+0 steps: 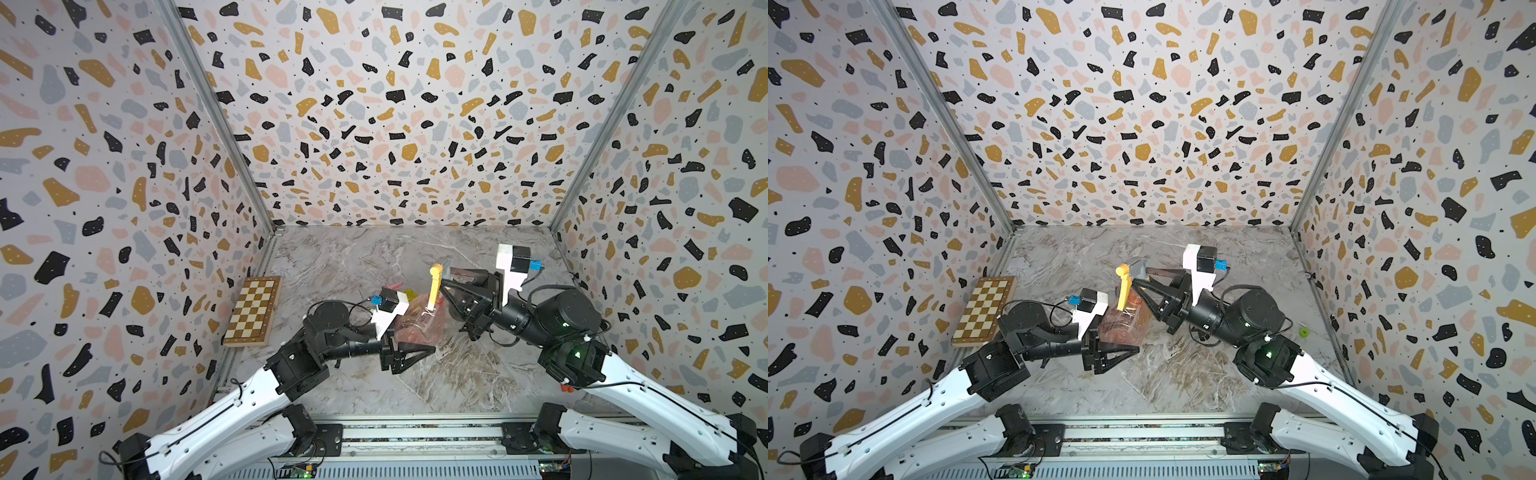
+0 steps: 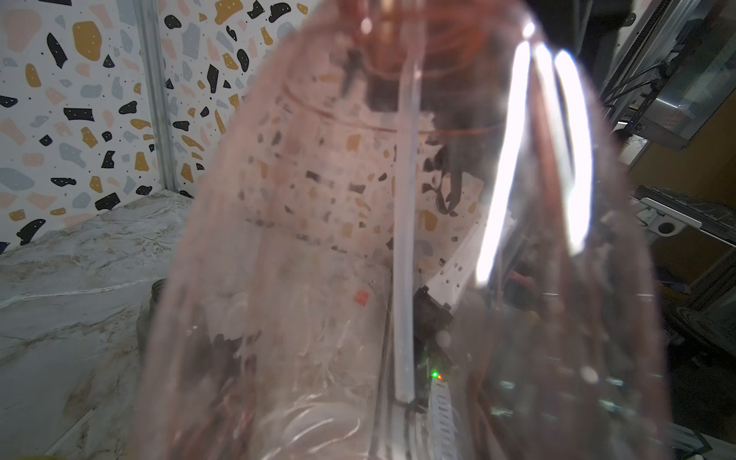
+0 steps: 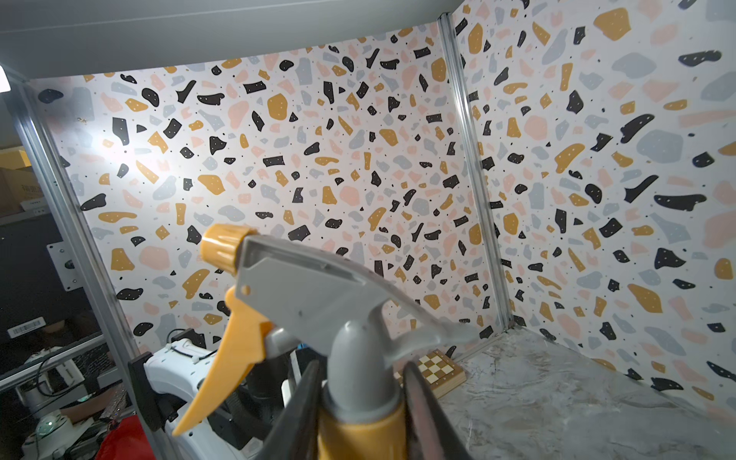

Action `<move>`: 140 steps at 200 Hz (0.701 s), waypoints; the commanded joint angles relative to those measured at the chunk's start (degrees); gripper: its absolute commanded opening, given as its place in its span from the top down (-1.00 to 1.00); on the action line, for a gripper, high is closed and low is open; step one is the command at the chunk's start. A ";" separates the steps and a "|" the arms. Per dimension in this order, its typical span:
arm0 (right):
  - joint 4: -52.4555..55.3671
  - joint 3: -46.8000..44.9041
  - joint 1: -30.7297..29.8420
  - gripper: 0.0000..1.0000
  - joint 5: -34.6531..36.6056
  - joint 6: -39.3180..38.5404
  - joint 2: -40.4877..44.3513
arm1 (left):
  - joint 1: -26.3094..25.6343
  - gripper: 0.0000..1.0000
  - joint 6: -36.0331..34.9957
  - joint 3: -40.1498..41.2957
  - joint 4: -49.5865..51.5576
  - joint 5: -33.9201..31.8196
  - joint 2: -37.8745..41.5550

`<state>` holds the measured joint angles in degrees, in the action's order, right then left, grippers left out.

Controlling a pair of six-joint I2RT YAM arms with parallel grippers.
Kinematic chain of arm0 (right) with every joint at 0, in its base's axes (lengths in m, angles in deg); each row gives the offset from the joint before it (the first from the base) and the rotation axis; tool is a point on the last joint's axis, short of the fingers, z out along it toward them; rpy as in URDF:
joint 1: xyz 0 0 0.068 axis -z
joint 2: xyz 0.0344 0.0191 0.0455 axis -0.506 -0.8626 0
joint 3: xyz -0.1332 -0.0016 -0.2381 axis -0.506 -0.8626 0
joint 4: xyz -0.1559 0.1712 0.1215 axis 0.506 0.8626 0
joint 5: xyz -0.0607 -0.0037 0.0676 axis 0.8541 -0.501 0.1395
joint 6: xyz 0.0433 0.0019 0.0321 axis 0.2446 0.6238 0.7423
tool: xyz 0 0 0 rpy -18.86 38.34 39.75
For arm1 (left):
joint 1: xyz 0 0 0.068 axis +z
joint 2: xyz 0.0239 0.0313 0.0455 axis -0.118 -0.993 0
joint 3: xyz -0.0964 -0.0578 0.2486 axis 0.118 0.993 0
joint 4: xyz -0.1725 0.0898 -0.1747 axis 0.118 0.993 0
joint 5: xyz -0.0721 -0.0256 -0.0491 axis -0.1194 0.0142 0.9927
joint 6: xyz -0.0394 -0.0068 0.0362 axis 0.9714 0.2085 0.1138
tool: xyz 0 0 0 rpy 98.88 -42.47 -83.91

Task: Attach spray nozzles to spray bottles
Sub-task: Insert the spray nozzle into the spray bottle.

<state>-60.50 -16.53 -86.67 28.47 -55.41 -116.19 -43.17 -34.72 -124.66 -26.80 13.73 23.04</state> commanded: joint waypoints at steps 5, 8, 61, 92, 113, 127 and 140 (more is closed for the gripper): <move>-1.77 -0.30 -0.38 0.49 -1.72 0.57 1.98 | -0.23 1.00 1.21 -3.08 -3.44 -1.02 1.28; -1.78 -0.49 -0.41 0.48 -1.84 0.50 2.02 | -0.28 1.00 1.26 -3.12 -3.37 -1.13 1.28; -1.35 -2.36 -0.66 0.39 -3.20 0.48 2.92 | -0.23 1.00 1.59 -3.61 -2.79 -2.85 2.97; -0.50 -2.49 -0.82 0.29 -4.59 0.56 3.09 | -0.25 1.00 -0.53 -4.54 -0.35 -2.42 3.43; -0.09 -2.51 -1.02 0.24 -5.42 0.59 2.93 | -0.28 1.00 -1.56 -5.02 0.75 -0.86 3.12; -0.30 -2.63 -1.13 0.24 -5.25 0.67 2.81 | -0.23 1.00 -1.86 -5.08 0.56 0.59 2.97; -0.36 -2.63 -1.24 0.24 -5.22 0.55 2.74 | -0.25 1.00 -2.03 -5.11 0.30 1.98 2.89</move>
<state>-60.41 -18.92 -87.54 24.19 -55.17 -114.31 -43.52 -35.13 -127.77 -23.33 12.57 25.23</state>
